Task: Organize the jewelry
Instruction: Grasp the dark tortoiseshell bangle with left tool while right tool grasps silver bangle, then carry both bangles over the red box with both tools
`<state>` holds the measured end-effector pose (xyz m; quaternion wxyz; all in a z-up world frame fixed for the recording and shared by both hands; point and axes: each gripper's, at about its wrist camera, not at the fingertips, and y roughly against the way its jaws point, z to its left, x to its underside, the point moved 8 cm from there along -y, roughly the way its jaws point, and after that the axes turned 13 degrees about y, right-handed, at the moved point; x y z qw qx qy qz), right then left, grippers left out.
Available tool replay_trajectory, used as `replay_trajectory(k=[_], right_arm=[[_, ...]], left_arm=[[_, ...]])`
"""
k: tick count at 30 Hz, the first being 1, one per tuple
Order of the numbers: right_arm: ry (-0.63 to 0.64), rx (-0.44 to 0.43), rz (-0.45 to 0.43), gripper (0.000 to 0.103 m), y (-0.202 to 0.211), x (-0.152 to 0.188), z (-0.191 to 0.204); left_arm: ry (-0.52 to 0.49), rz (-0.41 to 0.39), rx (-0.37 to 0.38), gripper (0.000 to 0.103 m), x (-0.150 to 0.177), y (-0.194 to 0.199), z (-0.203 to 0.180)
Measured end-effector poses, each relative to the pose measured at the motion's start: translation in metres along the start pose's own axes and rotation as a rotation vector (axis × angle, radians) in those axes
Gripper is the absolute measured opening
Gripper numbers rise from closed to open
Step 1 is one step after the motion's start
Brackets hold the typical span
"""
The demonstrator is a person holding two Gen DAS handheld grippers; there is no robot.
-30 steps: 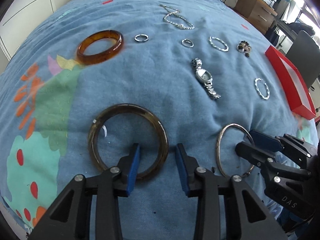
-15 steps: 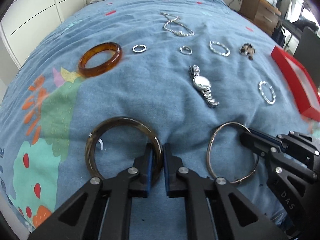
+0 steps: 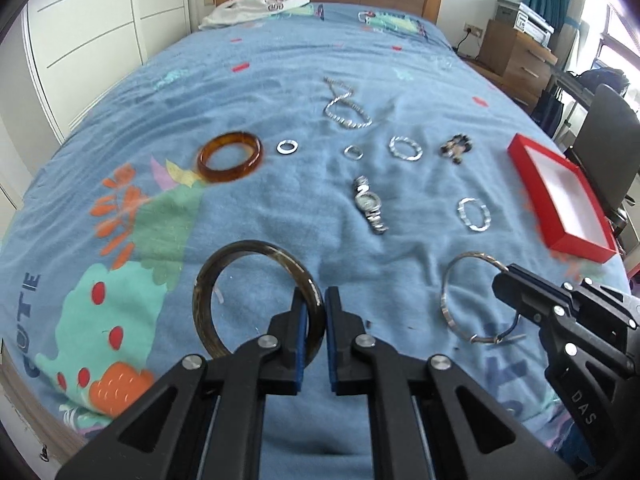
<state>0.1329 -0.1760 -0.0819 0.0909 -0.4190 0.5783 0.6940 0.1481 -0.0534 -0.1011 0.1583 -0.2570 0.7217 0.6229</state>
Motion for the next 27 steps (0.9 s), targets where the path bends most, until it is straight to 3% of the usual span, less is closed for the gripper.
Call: replay_trajectory(k=[6, 12, 20, 27], right_arm=[[-0.02, 0.037, -0.05, 0.004, 0.042, 0.006, -0.016], [-0.053, 0.089, -0.087, 0.004, 0.083, 0.013, -0.053], [-0.115, 0.205, -0.128, 0.004, 0.133, 0.013, -0.145], [-0.163, 0.273, -0.127, 0.004, 0.139, 0.014, -0.222]], left_arm=[[-0.028, -0.018, 0.056, 0.008, 0.003, 0.029, -0.038], [-0.079, -0.003, 0.154, 0.008, 0.006, 0.046, -0.101], [-0.202, -0.006, 0.263, 0.008, -0.006, 0.051, -0.206], [-0.318, -0.005, 0.314, 0.008, -0.021, 0.024, -0.305]])
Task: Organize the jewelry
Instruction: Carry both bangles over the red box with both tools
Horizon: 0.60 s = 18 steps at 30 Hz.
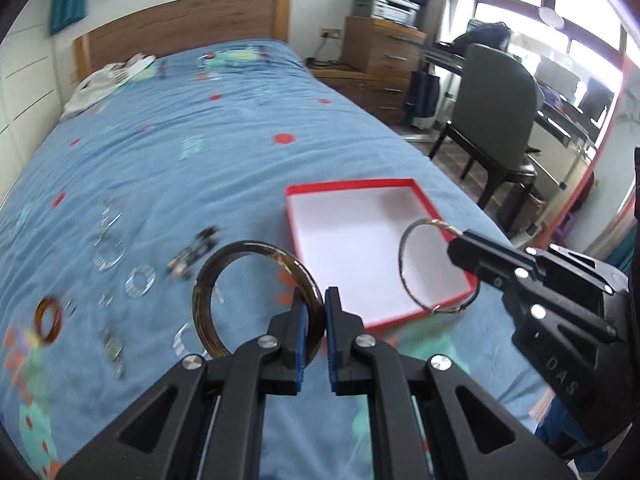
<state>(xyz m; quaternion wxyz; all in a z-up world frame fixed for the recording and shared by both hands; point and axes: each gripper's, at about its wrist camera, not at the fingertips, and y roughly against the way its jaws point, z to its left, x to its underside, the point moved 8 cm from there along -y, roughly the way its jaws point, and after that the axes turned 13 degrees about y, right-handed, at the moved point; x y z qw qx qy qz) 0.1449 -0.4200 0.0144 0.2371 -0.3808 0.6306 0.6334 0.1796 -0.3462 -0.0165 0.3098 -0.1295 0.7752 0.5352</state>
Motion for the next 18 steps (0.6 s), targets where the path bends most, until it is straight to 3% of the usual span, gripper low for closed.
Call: replay_trajectory(k=[9, 14, 18], right_arm=[[-0.108, 0.005, 0.065, 0.004, -0.06, 0.025, -0.06], [-0.164, 0.027, 0.126, 0.004, -0.086, 0.057, -0.092], [-0.191, 0.043, 0.139, 0.004, -0.093, 0.064, -0.11]], left_arm=[[-0.046, 0.11, 0.025, 0.008, 0.0, -0.094, -0.04], [-0.07, 0.151, 0.016, 0.008, 0.016, -0.125, -0.044], [-0.054, 0.185, 0.012, 0.009, 0.024, -0.144, -0.041]])
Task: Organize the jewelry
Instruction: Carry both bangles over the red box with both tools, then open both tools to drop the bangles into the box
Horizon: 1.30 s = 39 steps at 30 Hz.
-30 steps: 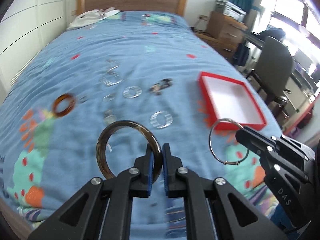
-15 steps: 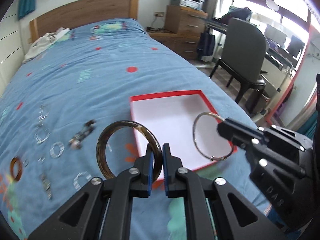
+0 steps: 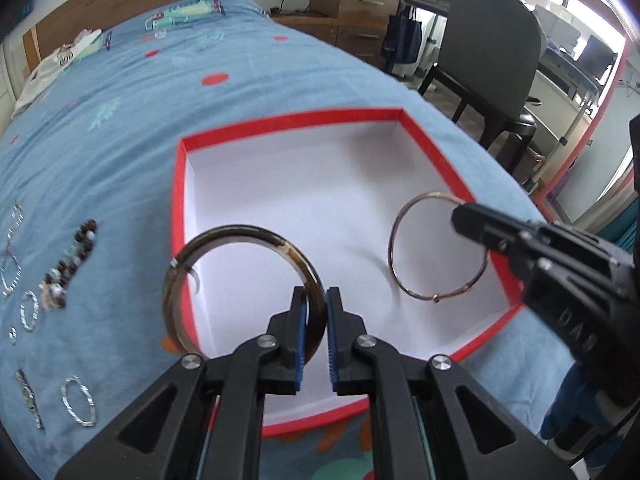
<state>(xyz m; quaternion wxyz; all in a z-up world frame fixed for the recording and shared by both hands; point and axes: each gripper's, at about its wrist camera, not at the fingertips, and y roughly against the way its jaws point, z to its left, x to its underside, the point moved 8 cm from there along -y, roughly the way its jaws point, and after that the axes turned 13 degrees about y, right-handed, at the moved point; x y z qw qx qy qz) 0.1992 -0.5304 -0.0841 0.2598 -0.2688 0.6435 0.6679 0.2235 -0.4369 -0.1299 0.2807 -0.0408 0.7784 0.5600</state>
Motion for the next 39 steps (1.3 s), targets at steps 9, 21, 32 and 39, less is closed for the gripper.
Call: replay_trajectory(k=[9, 21, 32, 39], right_arm=[[0.065, -0.011, 0.096, 0.005, -0.028, 0.023, 0.004], [0.146, 0.029, 0.164, 0.015, -0.025, 0.029, 0.013], [0.09, 0.061, 0.071, 0.051, 0.036, 0.023, 0.011], [0.027, 0.113, 0.018, 0.057, 0.086, 0.024, -0.003]], left_arm=[[0.06, 0.043, 0.02, 0.011, 0.011, -0.021, 0.005], [0.178, 0.105, 0.127, 0.018, 0.019, -0.014, 0.013], [0.122, 0.129, 0.105, 0.034, 0.023, -0.003, 0.0], [0.09, 0.031, 0.076, 0.034, 0.014, 0.053, 0.0]])
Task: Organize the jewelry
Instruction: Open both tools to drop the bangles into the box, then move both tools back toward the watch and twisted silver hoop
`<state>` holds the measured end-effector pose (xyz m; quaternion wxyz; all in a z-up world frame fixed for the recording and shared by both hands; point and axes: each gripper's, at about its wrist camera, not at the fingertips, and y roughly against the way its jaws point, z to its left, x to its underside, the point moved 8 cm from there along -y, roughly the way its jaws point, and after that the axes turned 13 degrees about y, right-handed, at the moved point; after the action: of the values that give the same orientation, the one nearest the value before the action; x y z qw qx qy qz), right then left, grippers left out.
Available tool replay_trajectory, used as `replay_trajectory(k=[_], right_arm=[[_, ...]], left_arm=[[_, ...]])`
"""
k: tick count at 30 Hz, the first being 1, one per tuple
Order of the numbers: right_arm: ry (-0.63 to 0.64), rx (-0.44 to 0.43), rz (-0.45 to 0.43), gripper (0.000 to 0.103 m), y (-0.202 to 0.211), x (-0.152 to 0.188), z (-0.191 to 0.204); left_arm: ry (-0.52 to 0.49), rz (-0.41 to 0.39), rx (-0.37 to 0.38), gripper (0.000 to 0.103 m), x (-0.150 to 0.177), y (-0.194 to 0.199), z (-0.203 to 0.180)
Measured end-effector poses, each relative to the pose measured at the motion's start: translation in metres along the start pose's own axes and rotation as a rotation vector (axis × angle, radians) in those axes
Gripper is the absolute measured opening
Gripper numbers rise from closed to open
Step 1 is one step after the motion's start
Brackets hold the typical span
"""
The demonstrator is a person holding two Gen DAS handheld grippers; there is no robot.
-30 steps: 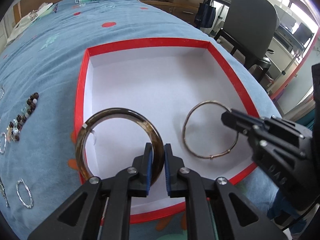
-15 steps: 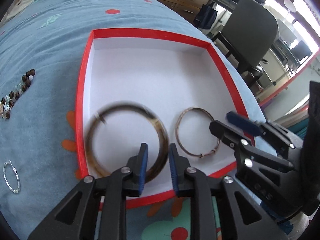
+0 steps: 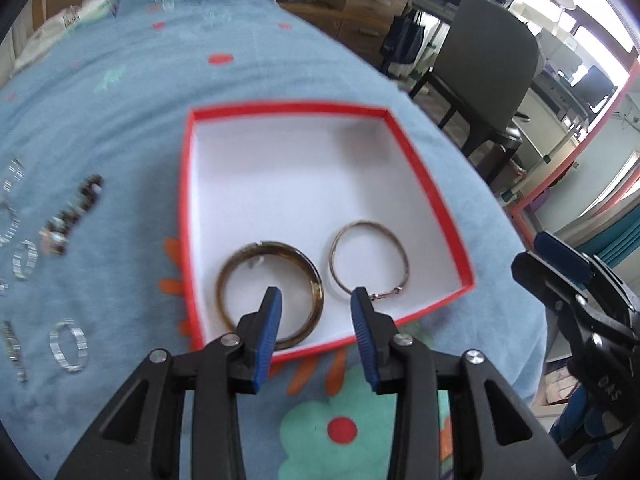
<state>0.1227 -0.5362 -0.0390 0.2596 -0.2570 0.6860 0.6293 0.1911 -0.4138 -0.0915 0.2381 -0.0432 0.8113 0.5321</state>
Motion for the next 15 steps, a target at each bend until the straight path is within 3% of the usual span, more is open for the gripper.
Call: replay_trajectory(k=[5, 9, 15], right_arm=[[-0.032, 0.026, -0.057, 0.071, 0.041, -0.005, 0.0], [-0.017, 0.021, -0.098, 0.074, 0.071, -0.012, 0.018], [0.023, -0.033, -0.145, 0.074, 0.106, -0.02, 0.061]], left_arm=[[-0.008, -0.116, -0.04, 0.034, 0.001, 0.061, 0.011], [0.023, -0.189, -0.077, 0.034, 0.011, 0.111, 0.041], [0.044, -0.222, -0.136, 0.034, 0.035, 0.178, 0.104]])
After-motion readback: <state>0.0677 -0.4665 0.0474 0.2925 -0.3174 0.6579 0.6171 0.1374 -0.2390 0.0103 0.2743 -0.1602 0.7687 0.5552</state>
